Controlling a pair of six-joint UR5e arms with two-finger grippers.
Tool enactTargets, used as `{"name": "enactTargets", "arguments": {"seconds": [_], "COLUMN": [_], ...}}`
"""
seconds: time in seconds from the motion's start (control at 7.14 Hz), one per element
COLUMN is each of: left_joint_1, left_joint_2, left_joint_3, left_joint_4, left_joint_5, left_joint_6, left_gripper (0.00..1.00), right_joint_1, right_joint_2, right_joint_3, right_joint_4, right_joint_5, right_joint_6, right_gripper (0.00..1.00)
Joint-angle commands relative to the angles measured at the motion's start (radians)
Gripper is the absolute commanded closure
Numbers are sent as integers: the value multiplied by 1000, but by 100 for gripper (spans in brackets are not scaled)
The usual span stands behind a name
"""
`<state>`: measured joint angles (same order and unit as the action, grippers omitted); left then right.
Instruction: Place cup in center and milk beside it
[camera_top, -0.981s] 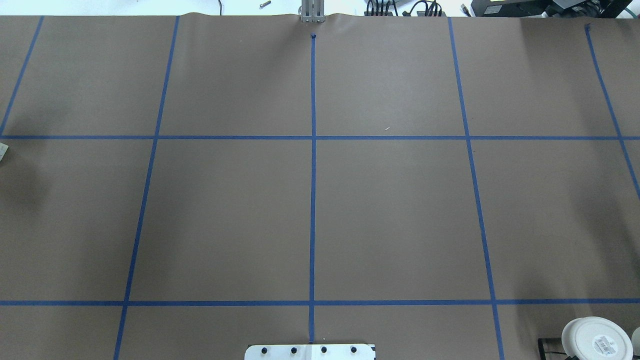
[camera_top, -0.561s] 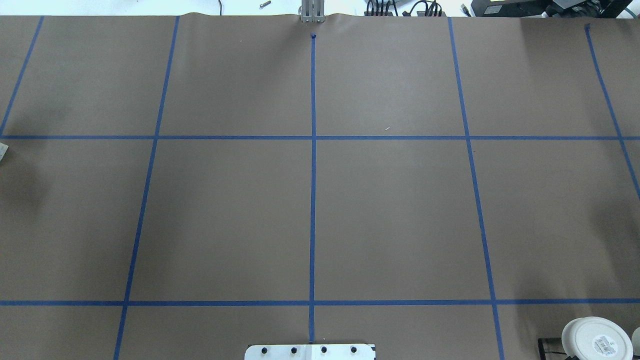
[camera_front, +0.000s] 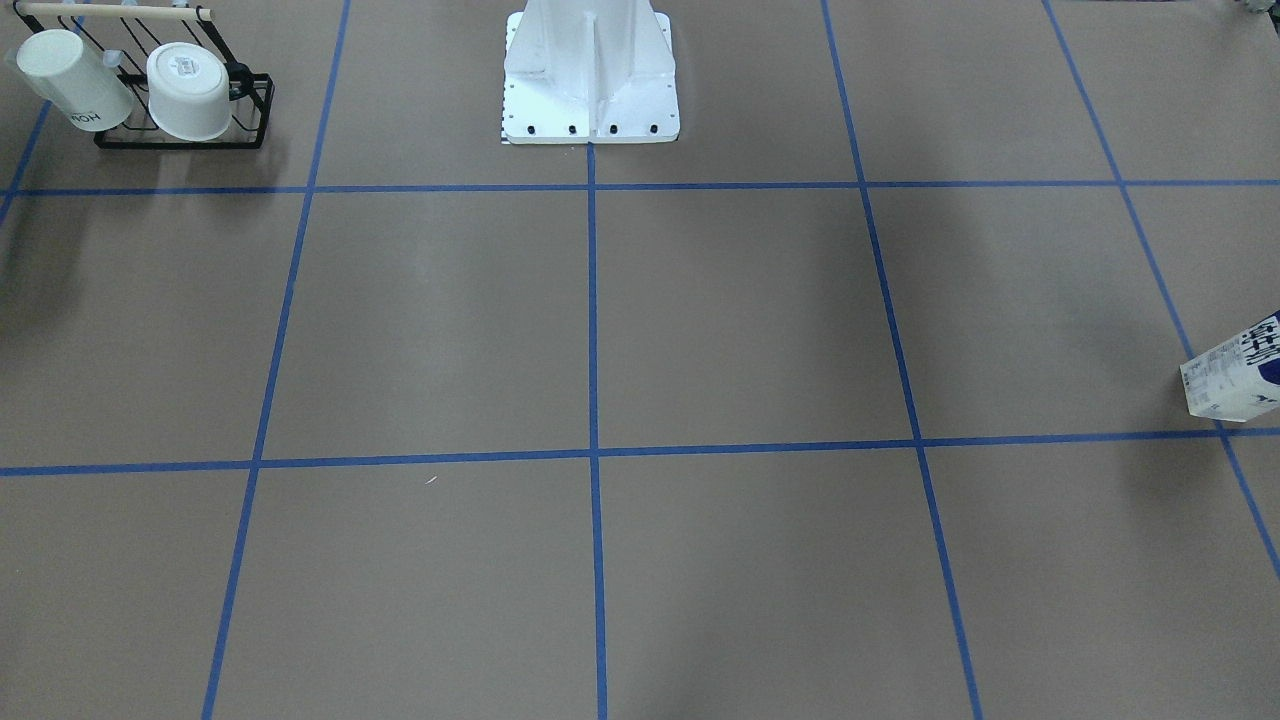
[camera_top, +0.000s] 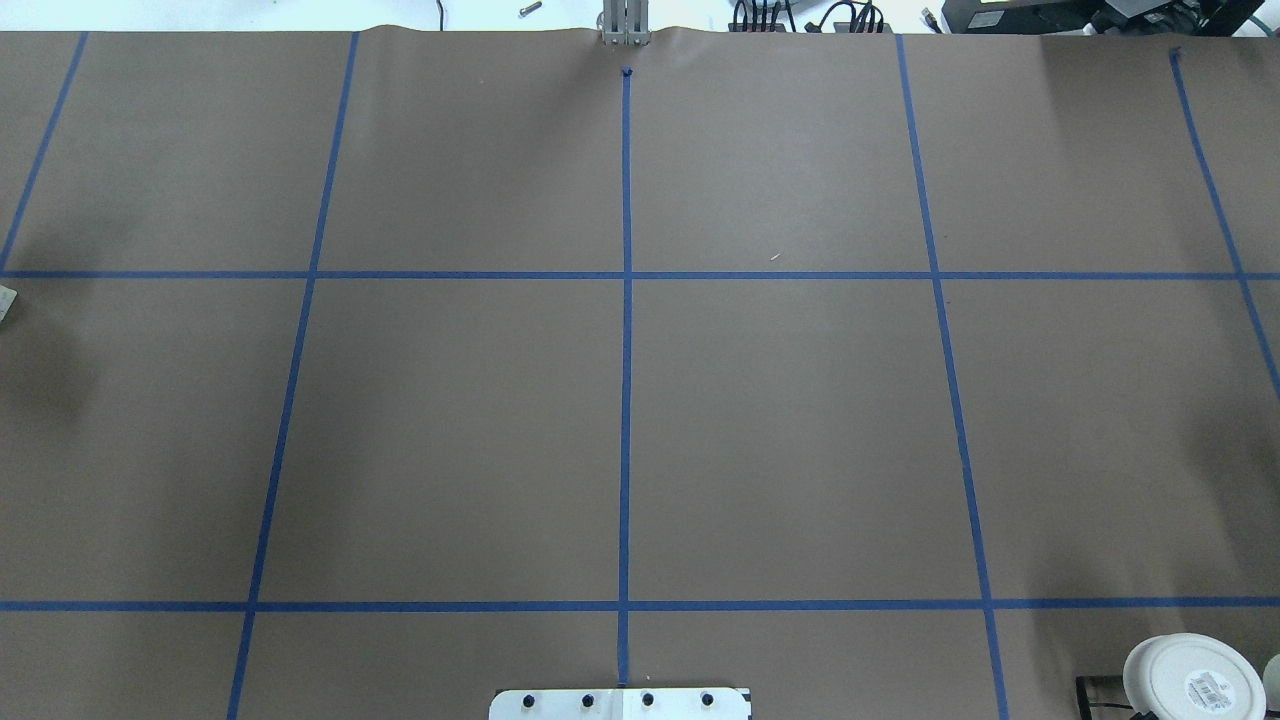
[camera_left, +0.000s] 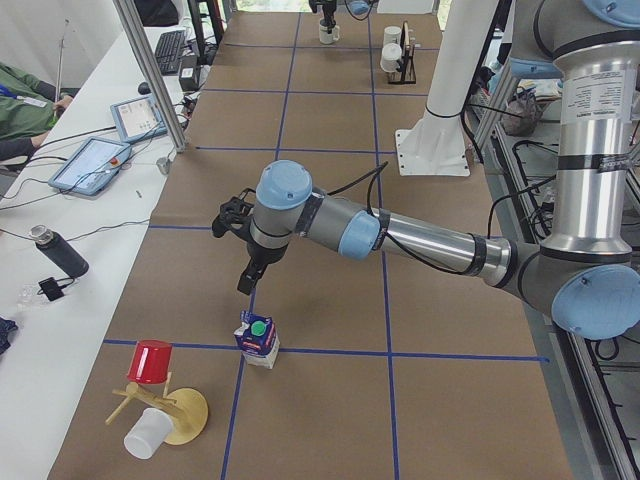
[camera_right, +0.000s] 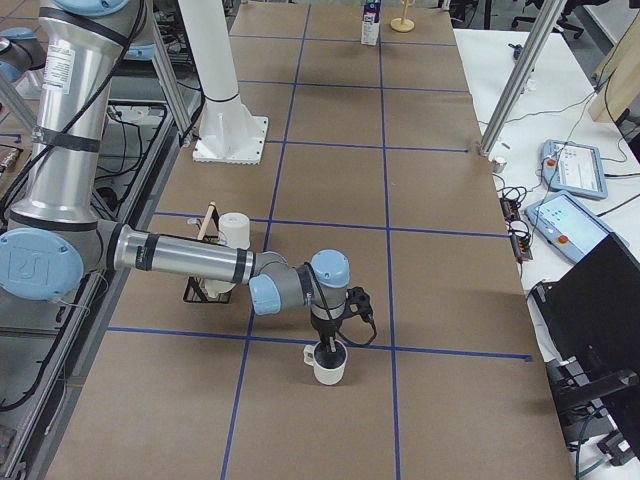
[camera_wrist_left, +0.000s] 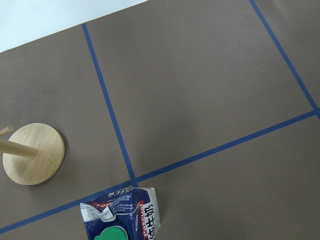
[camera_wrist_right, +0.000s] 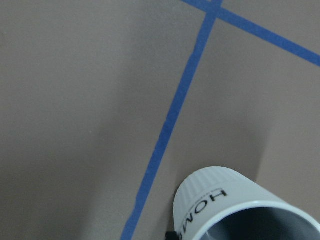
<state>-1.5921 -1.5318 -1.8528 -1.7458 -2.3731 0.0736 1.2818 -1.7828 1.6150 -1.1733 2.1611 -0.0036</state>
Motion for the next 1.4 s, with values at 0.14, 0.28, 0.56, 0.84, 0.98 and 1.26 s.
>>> {"name": "enactTargets", "arguments": {"seconds": [0.14, 0.28, 0.56, 0.84, 0.98, 1.26], "left_joint_1": [0, 0, 0, 0, 0, 0], "left_joint_2": [10, 10, 13, 13, 13, 13], "left_joint_3": [4, 6, 6, 4, 4, 4], "left_joint_4": [-1, 0, 0, 0, 0, 0], "left_joint_5": [0, 0, 0, -2, -2, -3], "left_joint_6": [0, 0, 0, -2, -2, -2], "left_gripper": [1, 1, 1, 1, 1, 1], "right_joint_1": [21, 17, -56, -256, -350, -535], "right_joint_2": [112, 200, 337, 541, 662, 807], "right_joint_3": [132, 125, 135, 128, 126, 125], "right_joint_4": [-6, -9, -54, -101, -200, -340], "right_joint_5": [94, 118, 198, 116, 27, -149], "right_joint_6": [8, 10, 157, 475, 614, 790], "right_gripper": [100, 100, 100, 100, 100, 100]}}
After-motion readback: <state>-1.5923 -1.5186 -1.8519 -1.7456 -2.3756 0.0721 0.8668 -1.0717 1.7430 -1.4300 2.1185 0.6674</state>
